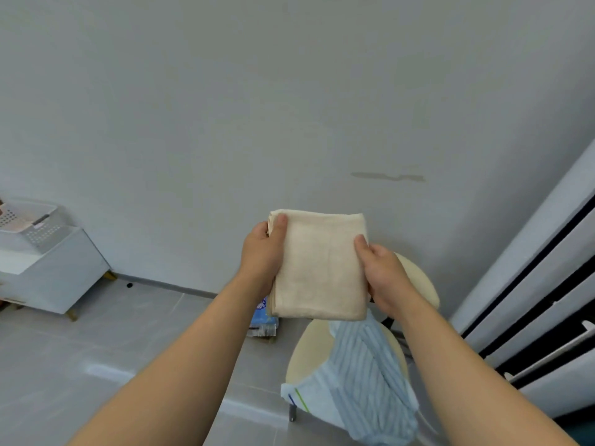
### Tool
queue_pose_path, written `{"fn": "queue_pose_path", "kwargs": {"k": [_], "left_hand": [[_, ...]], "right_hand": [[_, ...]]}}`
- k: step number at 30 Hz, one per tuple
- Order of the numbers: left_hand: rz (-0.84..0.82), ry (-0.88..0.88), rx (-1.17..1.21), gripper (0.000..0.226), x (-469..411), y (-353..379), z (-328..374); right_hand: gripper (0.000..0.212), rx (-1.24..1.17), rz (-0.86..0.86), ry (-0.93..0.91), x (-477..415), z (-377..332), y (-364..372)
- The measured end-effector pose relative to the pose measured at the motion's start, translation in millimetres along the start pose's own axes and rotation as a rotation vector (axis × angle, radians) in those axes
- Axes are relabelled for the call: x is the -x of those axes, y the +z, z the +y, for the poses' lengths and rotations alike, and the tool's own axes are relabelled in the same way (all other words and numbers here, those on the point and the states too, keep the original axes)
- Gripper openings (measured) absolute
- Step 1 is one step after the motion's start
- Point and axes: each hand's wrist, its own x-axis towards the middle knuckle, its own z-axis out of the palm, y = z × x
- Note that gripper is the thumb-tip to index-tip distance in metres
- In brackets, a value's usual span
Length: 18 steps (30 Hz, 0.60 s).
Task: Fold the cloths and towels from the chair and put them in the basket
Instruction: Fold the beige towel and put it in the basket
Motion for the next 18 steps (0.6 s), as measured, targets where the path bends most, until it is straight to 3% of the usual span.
{"fn": "queue_pose_path", "kwargs": {"k": [3, 5, 7, 11, 14, 18], "left_hand": [[-0.233, -0.337, 0.288, 0.040, 4.0, -14.8, 2.9], [-0.290, -0.409, 0.350, 0.033, 4.0, -24.5, 0.5], [-0.238, -0.344, 0.301, 0.030, -0.6, -35.2, -8.6], [-0.091, -0.044, -0.009, 0.022, -5.8, -61.8, -22.7], [0.024, 0.117, -0.259, 0.022, -4.6, -88.4, -29.4], [0.145, 0.208, -0.448, 0.029, -3.0, -129.1, -35.9]], "right_hand": [[0.043, 0.046, 0.092, -0.098, -4.7, 2.4, 11.7], [0.044, 0.146, 0.123, -0.168, -6.2, -4.3, 19.7], [0.045, 0.275, 0.144, -0.254, -5.1, -10.1, 30.0], [0.039, 0.469, 0.154, -0.308, 2.8, -10.8, 62.9], [0.037, 0.496, 0.178, -0.309, 8.8, -2.4, 96.7], [0.038, 0.444, 0.195, -0.291, 15.2, 10.3, 147.8]]}}
